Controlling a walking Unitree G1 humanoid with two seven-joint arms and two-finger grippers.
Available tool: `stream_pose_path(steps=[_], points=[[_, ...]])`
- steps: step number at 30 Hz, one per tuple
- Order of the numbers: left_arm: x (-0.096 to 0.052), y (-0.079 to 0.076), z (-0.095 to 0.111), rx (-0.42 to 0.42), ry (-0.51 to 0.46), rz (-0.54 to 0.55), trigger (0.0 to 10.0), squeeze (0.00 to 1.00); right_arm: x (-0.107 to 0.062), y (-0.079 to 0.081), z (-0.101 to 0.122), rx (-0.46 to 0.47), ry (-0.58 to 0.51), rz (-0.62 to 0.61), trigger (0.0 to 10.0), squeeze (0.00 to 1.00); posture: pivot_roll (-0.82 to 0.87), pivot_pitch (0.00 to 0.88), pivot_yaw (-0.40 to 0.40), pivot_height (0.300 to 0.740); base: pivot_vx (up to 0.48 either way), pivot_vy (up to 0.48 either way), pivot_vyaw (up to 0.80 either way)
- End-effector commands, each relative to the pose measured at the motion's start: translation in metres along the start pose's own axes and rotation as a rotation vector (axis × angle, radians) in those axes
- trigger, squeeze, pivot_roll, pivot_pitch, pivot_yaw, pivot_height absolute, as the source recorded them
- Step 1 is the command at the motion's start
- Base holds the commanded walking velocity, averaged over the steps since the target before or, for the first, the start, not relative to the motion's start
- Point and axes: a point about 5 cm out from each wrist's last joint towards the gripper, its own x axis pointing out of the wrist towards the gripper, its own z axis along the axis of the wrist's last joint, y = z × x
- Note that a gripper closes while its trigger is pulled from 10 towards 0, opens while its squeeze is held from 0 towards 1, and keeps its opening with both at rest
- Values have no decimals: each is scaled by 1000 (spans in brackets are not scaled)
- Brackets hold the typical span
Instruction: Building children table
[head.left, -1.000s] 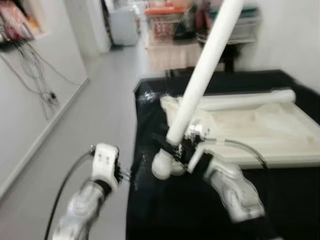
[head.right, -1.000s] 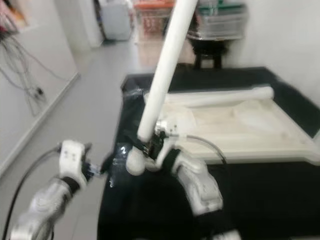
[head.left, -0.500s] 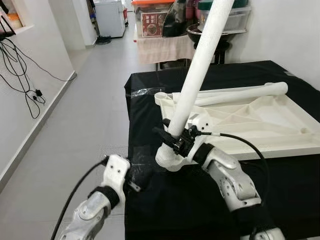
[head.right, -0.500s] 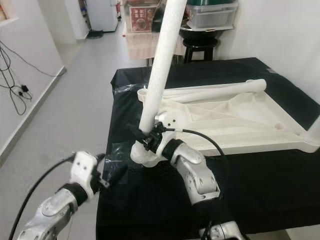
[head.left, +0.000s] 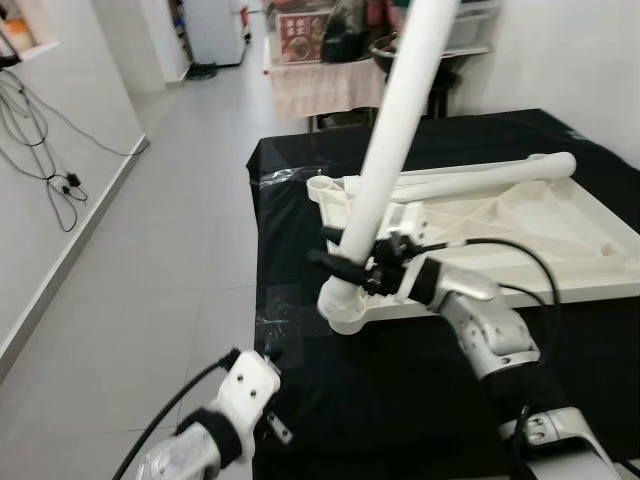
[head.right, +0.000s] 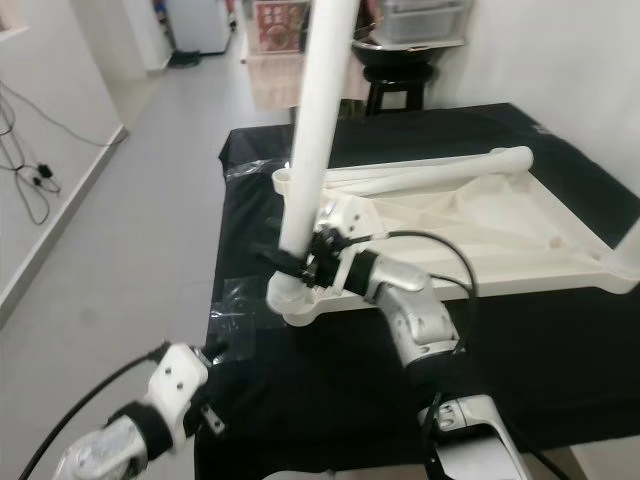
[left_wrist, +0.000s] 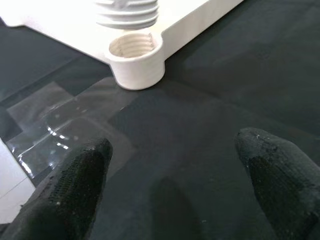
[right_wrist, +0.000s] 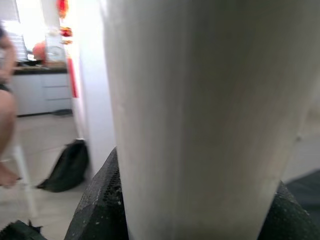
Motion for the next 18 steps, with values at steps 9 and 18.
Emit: stream_pose_path(steps=[9,18], points=[[-24,-8,4,42,30,-34,10000,0,5,4,20,-3,61,282,10000,0,30,224,49,740,0,0,0],[-30,-2,15,99,-2,91,10000,0,17,-4,20,-14,73,315,10000,0,40,252,18,740,0,0,0]])
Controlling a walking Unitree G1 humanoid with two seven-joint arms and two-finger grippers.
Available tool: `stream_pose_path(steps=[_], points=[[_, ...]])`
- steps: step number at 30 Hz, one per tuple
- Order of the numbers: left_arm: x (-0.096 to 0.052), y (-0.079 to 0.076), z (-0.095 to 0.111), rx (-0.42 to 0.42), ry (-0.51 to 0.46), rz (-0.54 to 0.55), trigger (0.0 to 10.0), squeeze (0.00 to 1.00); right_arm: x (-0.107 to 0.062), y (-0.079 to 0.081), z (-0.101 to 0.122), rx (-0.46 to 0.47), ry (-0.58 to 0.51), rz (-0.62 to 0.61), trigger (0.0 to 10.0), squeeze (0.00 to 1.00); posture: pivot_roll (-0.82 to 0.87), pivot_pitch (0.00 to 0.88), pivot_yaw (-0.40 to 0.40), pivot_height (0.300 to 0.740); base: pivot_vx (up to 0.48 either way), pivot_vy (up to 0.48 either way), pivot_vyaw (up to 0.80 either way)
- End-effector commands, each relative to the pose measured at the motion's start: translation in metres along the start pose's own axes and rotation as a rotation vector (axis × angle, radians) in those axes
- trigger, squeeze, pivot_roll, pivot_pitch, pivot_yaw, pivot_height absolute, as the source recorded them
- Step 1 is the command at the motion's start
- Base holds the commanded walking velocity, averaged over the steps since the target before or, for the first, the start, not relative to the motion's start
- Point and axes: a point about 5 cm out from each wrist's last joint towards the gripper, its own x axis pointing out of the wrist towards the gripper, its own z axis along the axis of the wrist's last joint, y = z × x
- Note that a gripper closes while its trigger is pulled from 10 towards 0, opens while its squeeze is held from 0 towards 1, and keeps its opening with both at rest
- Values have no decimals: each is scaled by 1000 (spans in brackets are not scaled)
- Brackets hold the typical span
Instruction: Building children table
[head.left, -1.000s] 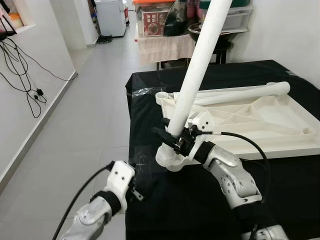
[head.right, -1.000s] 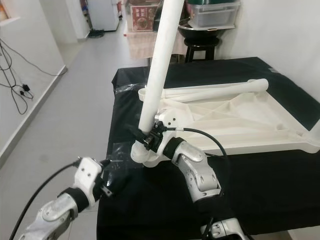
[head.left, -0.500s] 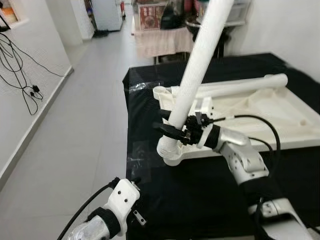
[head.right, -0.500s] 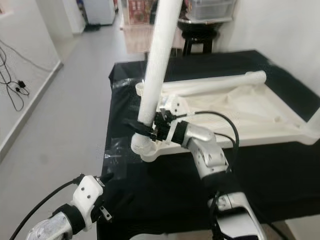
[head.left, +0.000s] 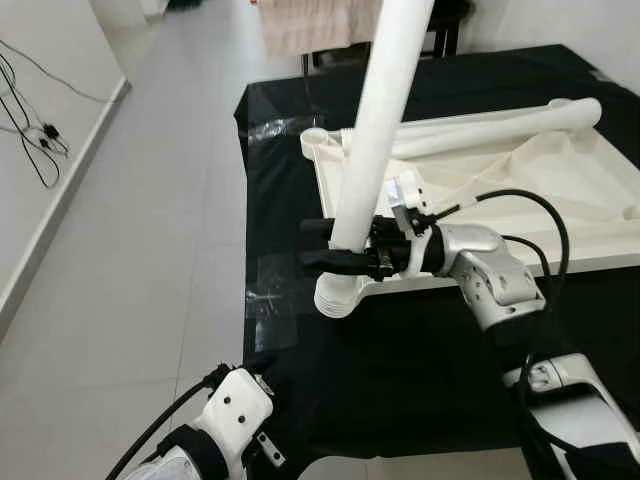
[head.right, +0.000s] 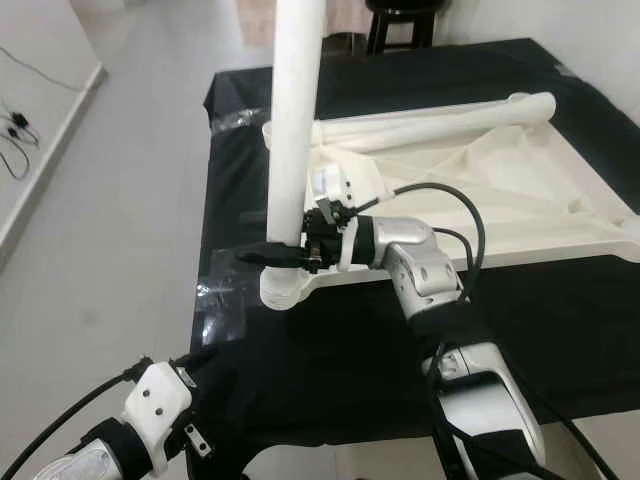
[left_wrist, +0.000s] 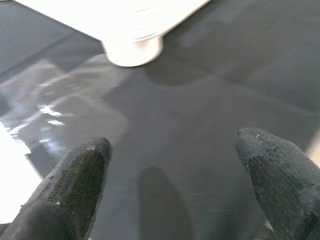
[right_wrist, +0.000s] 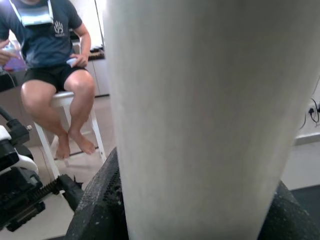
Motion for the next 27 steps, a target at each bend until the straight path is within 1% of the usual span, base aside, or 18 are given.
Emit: stream_pose_path(steps=[1,6,7,10,12,17,18,27], points=[[-3,5,0,10,9,58,10000,0,8,-3,4,-30,9,32,10000,0,39,254,13,740,0,0,0],[-4,7,1,-1,8,64,10000,0,10,-6,10,-40,16,48,10000,0,33,258,4,740,0,0,0],[-3,5,2,-13,1,59,10000,0,8,-9,12,-44,23,52,10000,0,28,266,-14,740,0,0,0],[-3,4,2,-22,-1,56,10000,0,7,-10,14,-44,24,52,10000,0,29,265,-18,740,0,0,0],[-3,4,2,-47,-7,63,10000,0,6,-12,15,-43,24,52,10000,0,33,267,-21,740,0,0,0],[-6,0,3,-52,-5,63,10000,0,4,-18,17,-44,15,29,10000,0,41,276,-27,740,0,0,0],[-7,-2,5,-52,-5,61,10000,0,4,-22,17,-52,5,7,10000,0,48,283,-28,740,0,0,0],[-13,-9,9,-67,-10,43,10000,0,2,-26,19,-54,-12,-4,10000,0,63,302,-26,740,0,0,0]])
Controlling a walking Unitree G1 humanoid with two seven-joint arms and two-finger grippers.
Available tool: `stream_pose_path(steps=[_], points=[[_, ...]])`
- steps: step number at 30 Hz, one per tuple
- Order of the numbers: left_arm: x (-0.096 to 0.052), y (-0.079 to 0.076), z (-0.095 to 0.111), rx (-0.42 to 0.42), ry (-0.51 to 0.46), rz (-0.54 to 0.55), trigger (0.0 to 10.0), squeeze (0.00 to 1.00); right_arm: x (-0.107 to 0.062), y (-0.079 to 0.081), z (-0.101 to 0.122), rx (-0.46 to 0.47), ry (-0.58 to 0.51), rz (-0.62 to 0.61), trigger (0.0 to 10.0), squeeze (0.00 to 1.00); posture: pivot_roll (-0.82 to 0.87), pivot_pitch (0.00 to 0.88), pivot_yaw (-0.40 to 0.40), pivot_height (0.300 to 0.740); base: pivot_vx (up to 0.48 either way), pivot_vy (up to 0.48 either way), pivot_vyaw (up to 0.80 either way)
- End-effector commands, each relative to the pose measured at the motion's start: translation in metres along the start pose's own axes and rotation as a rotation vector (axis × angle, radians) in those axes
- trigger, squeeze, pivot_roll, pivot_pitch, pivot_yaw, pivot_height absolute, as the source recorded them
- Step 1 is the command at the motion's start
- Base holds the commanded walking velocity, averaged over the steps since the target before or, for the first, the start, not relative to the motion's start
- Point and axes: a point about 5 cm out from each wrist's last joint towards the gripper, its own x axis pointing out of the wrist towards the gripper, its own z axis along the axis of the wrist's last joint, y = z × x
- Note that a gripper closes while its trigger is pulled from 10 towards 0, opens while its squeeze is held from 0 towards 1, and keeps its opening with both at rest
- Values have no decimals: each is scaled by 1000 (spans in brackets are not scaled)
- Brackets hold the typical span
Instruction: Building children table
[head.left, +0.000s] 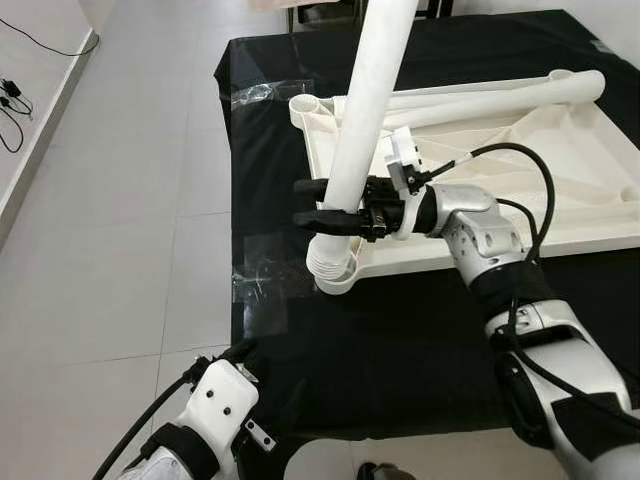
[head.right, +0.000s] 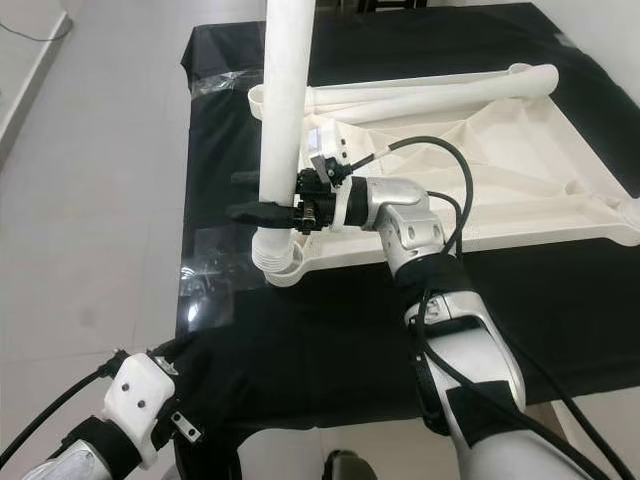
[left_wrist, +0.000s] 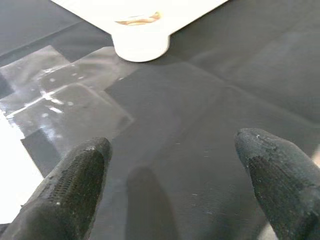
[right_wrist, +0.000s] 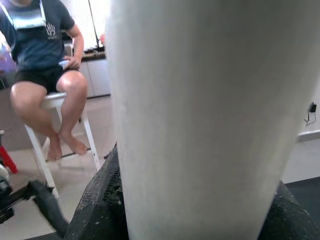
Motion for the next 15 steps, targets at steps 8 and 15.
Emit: stream_pose_path(steps=[8,15], points=[[-4,-6,1,-23,18,-17,10000,0,-1,6,-8,4,69,91,10000,0,72,312,-25,740,0,0,0],[-7,-7,2,-20,23,-23,10000,0,-2,13,-15,-46,200,226,10000,0,73,309,-26,740,0,0,0]])
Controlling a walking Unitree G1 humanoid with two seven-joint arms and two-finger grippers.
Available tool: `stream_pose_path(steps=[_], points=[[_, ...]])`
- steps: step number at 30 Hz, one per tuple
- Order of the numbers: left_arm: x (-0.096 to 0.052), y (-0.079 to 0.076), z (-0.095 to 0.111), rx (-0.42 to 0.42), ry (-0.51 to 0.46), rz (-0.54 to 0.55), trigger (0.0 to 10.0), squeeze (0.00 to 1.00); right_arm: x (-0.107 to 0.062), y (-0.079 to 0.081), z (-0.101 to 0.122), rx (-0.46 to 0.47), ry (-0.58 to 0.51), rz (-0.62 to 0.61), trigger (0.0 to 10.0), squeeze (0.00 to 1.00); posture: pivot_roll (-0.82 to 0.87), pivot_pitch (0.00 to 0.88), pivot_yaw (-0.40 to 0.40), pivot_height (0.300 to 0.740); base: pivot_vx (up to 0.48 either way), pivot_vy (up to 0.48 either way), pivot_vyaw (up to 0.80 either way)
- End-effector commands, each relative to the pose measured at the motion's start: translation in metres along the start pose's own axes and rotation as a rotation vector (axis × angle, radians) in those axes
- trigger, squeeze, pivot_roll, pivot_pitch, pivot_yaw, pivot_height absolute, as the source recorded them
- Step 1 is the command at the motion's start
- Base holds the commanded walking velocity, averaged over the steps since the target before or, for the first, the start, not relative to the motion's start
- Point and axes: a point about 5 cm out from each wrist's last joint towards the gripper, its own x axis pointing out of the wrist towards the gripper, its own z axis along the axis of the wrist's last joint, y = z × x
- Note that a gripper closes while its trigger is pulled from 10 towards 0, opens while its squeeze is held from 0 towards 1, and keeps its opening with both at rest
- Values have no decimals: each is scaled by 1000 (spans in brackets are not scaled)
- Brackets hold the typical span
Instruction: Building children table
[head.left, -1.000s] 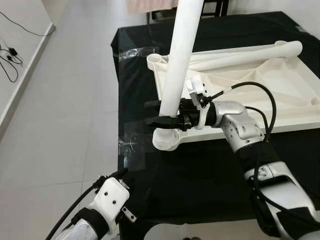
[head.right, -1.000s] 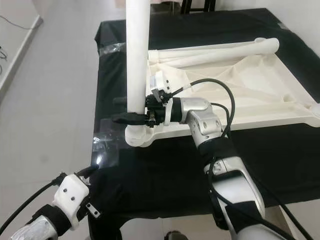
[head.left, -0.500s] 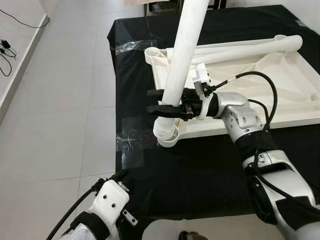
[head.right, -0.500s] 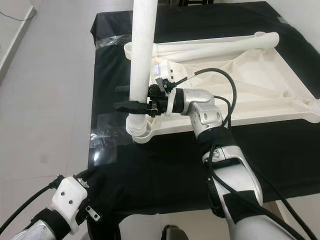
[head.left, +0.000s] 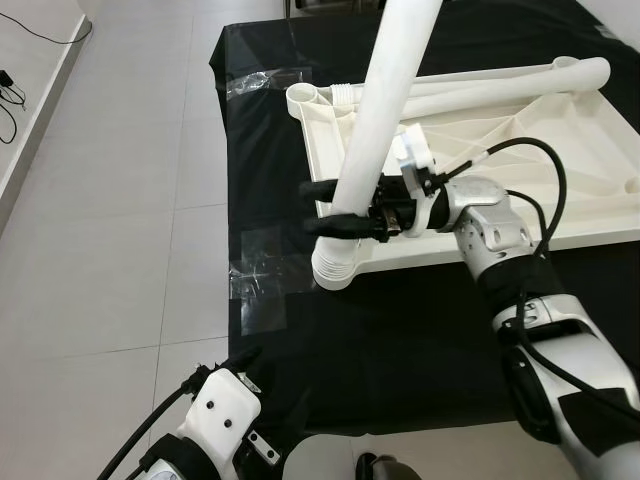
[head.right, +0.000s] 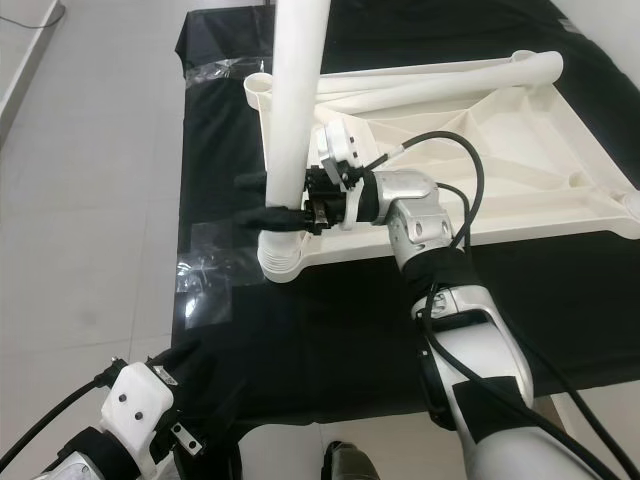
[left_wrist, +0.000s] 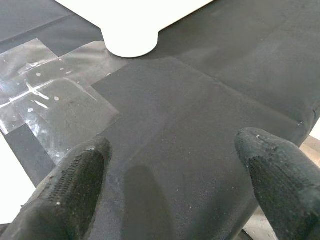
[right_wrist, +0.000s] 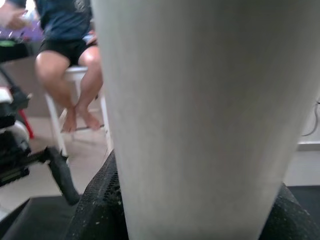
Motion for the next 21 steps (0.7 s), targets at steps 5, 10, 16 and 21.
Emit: stream_pose_path(steps=[5,10,16,21], points=[[-2,-2,-1,-5,20,-14,10000,0,3,8,-20,57,113,80,10000,0,73,306,-28,740,0,0,0],[-2,-2,-1,-4,22,-13,10000,0,6,11,-18,57,144,130,10000,0,72,305,-28,740,0,0,0],[-2,-2,-2,-7,21,-14,10000,0,16,22,-18,72,212,255,10000,0,71,304,-30,740,0,0,0],[-1,-3,-2,-6,22,-11,10000,0,29,21,-13,39,242,321,10000,0,72,302,-37,740,0,0,0]])
